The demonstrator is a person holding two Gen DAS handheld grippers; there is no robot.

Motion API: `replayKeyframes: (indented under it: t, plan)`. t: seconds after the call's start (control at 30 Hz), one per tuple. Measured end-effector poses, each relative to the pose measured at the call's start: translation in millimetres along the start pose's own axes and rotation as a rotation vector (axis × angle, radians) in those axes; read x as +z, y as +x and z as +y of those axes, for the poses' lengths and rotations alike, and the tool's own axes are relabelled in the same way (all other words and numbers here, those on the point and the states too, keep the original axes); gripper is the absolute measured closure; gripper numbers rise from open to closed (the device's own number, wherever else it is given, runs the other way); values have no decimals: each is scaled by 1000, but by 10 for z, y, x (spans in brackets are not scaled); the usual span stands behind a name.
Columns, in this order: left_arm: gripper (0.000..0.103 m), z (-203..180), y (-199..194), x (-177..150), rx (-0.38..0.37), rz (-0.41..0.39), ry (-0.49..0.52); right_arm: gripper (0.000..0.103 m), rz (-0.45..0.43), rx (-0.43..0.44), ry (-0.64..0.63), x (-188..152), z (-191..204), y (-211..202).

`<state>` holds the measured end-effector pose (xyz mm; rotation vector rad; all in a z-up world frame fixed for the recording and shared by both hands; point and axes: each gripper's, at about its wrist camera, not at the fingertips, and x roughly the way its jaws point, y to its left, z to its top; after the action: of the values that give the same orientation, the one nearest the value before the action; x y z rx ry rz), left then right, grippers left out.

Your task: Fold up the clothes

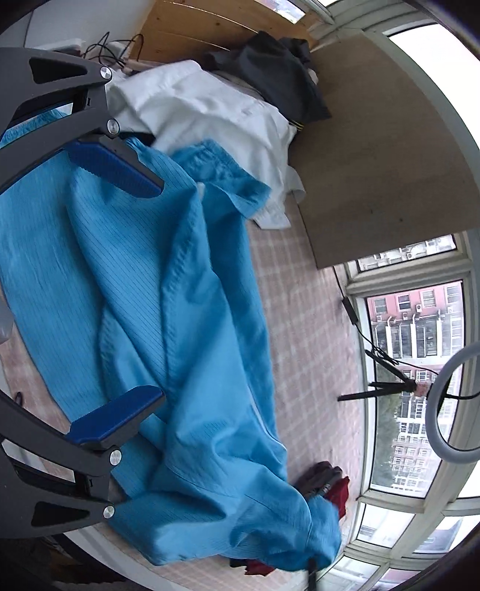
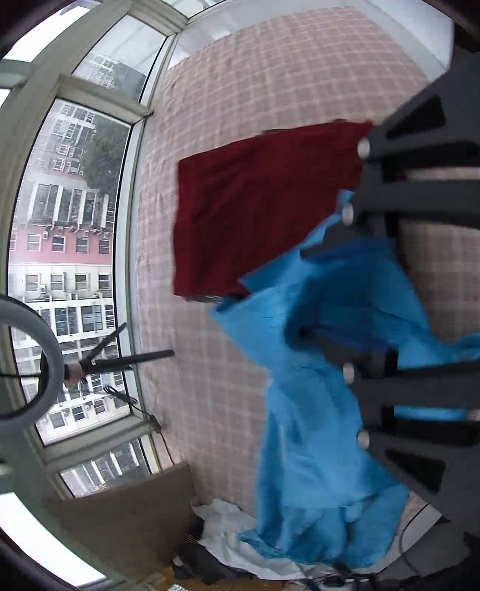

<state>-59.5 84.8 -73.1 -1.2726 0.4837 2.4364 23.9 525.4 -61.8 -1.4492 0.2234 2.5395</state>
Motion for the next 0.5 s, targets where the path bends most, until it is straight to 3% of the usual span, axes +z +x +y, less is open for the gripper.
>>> replayKeyframes:
  t: [0.13,0.2,0.23,0.3,0.37,0.5]
  plan:
    - [1,-3,17,-24,-9,4,39,57,-13,36,55,-602,143,-269]
    - [1,-69,35,-7,-36,4,63,57,-35,7,114,-794,109,-383]
    - [1,-102,44,2,-50,4,76,57,-30,23,152,-880,93,-411]
    - [1,-166,35,19,-70,-5,97,54,35,145,229,-1042,114,-364]
    - [1,-229,9,35,-86,-20,117,54,96,191,205,-1193,299,-220]
    - [1,-291,-53,45,-103,-43,143,54,137,130,8,-1417,795,122]
